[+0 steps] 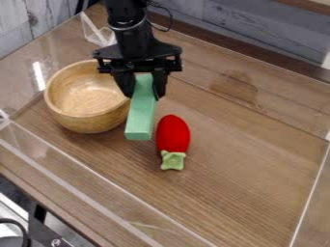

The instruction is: Put the green block in the brown bowl

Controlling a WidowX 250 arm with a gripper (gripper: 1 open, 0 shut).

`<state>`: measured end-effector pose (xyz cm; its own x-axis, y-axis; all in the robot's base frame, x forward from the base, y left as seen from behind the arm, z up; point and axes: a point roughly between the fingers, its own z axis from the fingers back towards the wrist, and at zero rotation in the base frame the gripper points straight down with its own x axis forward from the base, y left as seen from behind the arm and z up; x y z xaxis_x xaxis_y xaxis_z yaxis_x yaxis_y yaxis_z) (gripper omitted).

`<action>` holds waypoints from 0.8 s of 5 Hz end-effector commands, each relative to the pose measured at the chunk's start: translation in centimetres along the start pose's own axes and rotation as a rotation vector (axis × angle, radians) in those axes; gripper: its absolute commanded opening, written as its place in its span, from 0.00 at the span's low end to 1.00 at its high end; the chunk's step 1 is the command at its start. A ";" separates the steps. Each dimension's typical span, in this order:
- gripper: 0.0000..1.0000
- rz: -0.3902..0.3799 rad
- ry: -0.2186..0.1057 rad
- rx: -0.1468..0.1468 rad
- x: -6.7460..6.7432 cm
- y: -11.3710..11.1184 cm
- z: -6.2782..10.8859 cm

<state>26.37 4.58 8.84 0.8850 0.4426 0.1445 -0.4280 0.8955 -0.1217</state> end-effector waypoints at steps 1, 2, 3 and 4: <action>0.00 -0.012 -0.057 -0.021 1.6 2.1 2.4; 0.00 0.010 -0.069 -0.024 1.2 2.8 3.9; 0.00 0.025 -0.075 -0.021 0.5 3.8 4.6; 0.00 0.046 -0.070 -0.014 0.2 6.1 4.3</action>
<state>22.98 10.14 11.40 0.8530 0.4945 0.1668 -0.4754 0.8682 -0.1423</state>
